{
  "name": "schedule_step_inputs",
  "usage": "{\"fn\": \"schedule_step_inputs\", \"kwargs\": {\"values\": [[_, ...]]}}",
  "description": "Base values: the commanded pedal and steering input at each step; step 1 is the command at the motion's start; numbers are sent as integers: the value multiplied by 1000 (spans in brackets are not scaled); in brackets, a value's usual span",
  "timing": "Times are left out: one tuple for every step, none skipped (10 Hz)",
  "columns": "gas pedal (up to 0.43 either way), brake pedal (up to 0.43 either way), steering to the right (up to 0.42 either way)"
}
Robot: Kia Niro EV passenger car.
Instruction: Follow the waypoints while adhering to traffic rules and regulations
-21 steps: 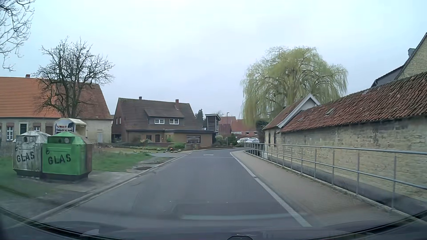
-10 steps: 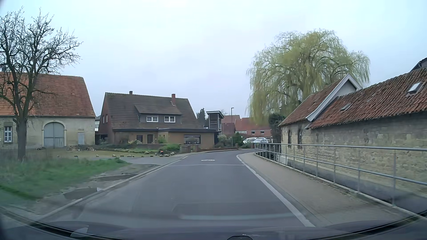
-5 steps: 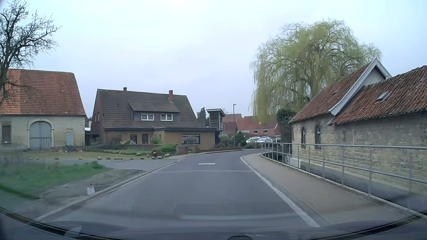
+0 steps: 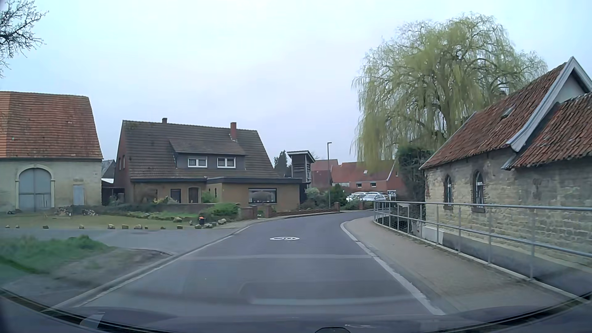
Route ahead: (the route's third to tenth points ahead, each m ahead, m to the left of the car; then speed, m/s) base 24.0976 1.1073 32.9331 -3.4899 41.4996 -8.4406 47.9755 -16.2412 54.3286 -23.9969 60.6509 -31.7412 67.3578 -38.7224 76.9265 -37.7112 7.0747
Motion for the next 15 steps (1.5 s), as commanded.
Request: {"fn": "schedule_step_inputs", "kwargs": {"values": [[220, 0, -9], [220, 0, -8], [220, 0, -8], [220, 0, -9], [220, 0, -9], [209, 0, -9], [209, 0, -8], [209, 0, -9], [209, 0, -8], [209, 0, -8], [209, 0, -5], [209, 0, -1], [209, 0, 6], [189, 0, 12], [189, 0, 16]]}}
